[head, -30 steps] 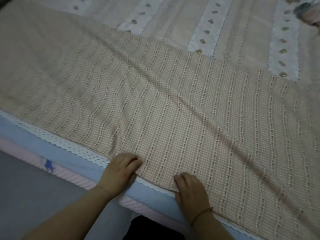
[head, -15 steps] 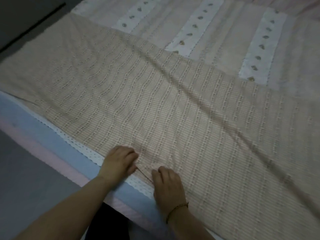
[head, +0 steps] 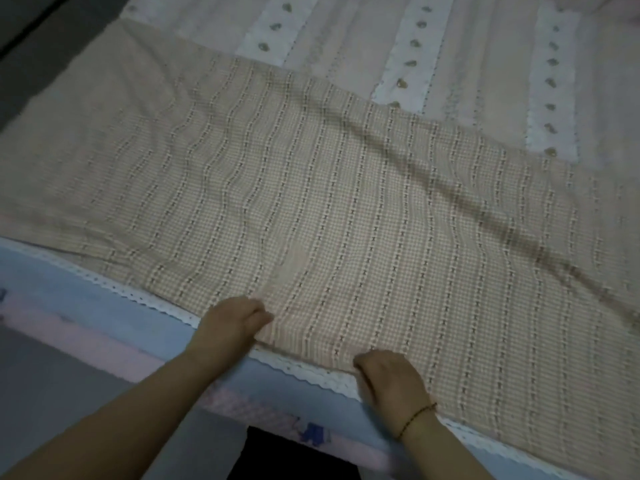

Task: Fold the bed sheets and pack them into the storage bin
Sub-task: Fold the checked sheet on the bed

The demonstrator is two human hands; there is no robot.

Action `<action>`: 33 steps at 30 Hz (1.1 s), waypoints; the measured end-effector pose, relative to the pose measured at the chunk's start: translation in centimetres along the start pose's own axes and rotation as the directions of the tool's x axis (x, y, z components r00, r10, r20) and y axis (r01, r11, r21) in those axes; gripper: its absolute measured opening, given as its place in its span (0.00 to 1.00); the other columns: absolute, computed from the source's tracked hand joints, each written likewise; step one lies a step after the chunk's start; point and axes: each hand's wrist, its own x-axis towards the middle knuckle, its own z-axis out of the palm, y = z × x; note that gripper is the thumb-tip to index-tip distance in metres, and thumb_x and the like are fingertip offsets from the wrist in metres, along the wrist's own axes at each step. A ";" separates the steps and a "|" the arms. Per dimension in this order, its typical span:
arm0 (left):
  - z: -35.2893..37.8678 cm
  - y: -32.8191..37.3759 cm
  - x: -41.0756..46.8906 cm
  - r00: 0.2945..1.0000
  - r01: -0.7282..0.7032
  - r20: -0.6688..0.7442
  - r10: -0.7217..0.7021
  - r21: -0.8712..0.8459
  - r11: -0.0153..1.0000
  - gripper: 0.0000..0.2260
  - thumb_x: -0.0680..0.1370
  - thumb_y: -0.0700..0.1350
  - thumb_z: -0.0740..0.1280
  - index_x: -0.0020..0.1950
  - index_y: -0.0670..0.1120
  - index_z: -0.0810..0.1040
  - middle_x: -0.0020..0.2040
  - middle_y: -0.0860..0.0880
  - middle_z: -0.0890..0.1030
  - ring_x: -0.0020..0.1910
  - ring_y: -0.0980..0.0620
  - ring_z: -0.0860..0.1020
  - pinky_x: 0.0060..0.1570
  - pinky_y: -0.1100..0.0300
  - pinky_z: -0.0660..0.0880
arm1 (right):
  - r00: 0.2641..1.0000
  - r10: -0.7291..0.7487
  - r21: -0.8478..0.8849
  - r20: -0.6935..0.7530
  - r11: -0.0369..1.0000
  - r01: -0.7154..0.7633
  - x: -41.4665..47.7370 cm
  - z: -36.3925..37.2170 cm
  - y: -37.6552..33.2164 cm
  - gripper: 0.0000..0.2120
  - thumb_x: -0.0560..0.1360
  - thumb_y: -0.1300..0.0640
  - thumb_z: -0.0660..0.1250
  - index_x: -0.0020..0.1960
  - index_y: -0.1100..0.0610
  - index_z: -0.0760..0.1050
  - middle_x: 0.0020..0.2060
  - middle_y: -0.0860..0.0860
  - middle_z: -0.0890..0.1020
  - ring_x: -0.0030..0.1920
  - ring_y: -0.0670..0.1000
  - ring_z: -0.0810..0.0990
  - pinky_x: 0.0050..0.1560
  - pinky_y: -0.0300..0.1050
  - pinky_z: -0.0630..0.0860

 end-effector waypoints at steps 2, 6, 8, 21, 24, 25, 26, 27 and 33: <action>0.0 -0.7 -1.3 0.997 -0.049 0.059 0.050 -0.021 0.999 0.12 0.64 0.38 0.60 0.40 0.44 0.81 0.32 0.47 0.79 0.36 0.54 0.70 0.33 0.63 0.68 | 1.000 0.003 0.034 0.001 0.999 -0.003 0.5 0.3 -0.3 0.24 0.78 0.47 0.51 0.29 0.51 0.76 0.24 0.43 0.76 0.24 0.41 0.73 0.28 0.32 0.68; -0.4 -1.3 0.0 0.965 0.085 0.250 -0.076 -0.028 0.996 0.17 0.69 0.59 0.61 0.33 0.49 0.83 0.29 0.55 0.78 0.29 0.58 0.74 0.35 0.69 0.70 | 0.991 0.089 0.077 -0.102 0.994 -0.082 3.1 -1.7 0.3 0.25 0.79 0.47 0.50 0.35 0.55 0.80 0.28 0.47 0.79 0.28 0.45 0.76 0.35 0.33 0.67; -0.8 -0.5 2.2 0.975 0.110 0.200 -0.102 -0.030 0.994 0.28 0.73 0.68 0.52 0.36 0.51 0.83 0.32 0.56 0.79 0.34 0.59 0.73 0.40 0.65 0.69 | 0.979 0.167 0.077 -0.115 0.984 -0.158 4.5 -3.3 1.7 0.19 0.76 0.51 0.55 0.36 0.57 0.80 0.30 0.49 0.80 0.29 0.48 0.78 0.35 0.33 0.69; 13.4 8.4 23.7 0.900 0.392 0.164 -0.403 0.098 0.915 0.32 0.80 0.60 0.40 0.65 0.41 0.72 0.63 0.38 0.75 0.64 0.40 0.72 0.69 0.56 0.46 | 0.798 0.562 -0.114 -0.219 0.797 -0.593 13.6 -15.9 31.8 0.18 0.79 0.57 0.58 0.67 0.64 0.69 0.66 0.61 0.71 0.66 0.59 0.67 0.66 0.45 0.59; 15.4 7.8 23.7 0.906 0.398 0.102 -0.412 0.133 0.908 0.29 0.79 0.61 0.40 0.68 0.44 0.65 0.65 0.39 0.74 0.66 0.46 0.63 0.71 0.58 0.40 | 0.786 0.604 -0.207 -0.132 0.759 -0.617 17.0 -16.0 37.9 0.23 0.78 0.53 0.59 0.70 0.63 0.63 0.66 0.63 0.69 0.66 0.61 0.66 0.67 0.52 0.59; 15.8 7.8 23.8 0.906 0.400 0.089 -0.414 0.140 0.906 0.29 0.79 0.62 0.40 0.68 0.44 0.64 0.65 0.38 0.74 0.66 0.46 0.63 0.71 0.59 0.39 | 0.788 0.607 -0.227 -0.102 0.757 -0.613 18.2 -15.6 39.3 0.23 0.78 0.51 0.58 0.70 0.62 0.64 0.64 0.63 0.71 0.65 0.61 0.67 0.67 0.53 0.59; 15.9 7.7 23.9 0.908 0.398 0.077 -0.412 0.146 0.906 0.29 0.79 0.62 0.41 0.68 0.44 0.64 0.65 0.38 0.74 0.66 0.45 0.63 0.71 0.60 0.40 | 0.798 0.595 -0.240 -0.099 0.763 -0.600 18.9 -15.1 40.2 0.22 0.78 0.51 0.57 0.68 0.61 0.66 0.62 0.63 0.73 0.63 0.61 0.69 0.65 0.52 0.61; 15.9 7.6 23.9 0.909 0.396 0.072 -0.410 0.155 0.905 0.28 0.79 0.62 0.41 0.67 0.44 0.64 0.65 0.38 0.74 0.66 0.45 0.63 0.71 0.60 0.40 | 0.822 0.558 -0.249 -0.116 0.784 -0.568 19.4 -14.7 40.7 0.20 0.79 0.51 0.57 0.65 0.63 0.69 0.58 0.65 0.75 0.59 0.62 0.71 0.61 0.51 0.64; 16.4 7.4 23.7 0.913 0.391 0.054 -0.404 0.167 0.905 0.27 0.80 0.61 0.43 0.70 0.45 0.62 0.67 0.44 0.65 0.74 0.61 0.44 0.72 0.59 0.42 | 0.866 0.288 -0.259 -0.408 0.873 -0.412 21.6 -15.6 44.7 0.17 0.77 0.59 0.55 0.39 0.71 0.74 0.30 0.69 0.77 0.29 0.63 0.76 0.28 0.40 0.54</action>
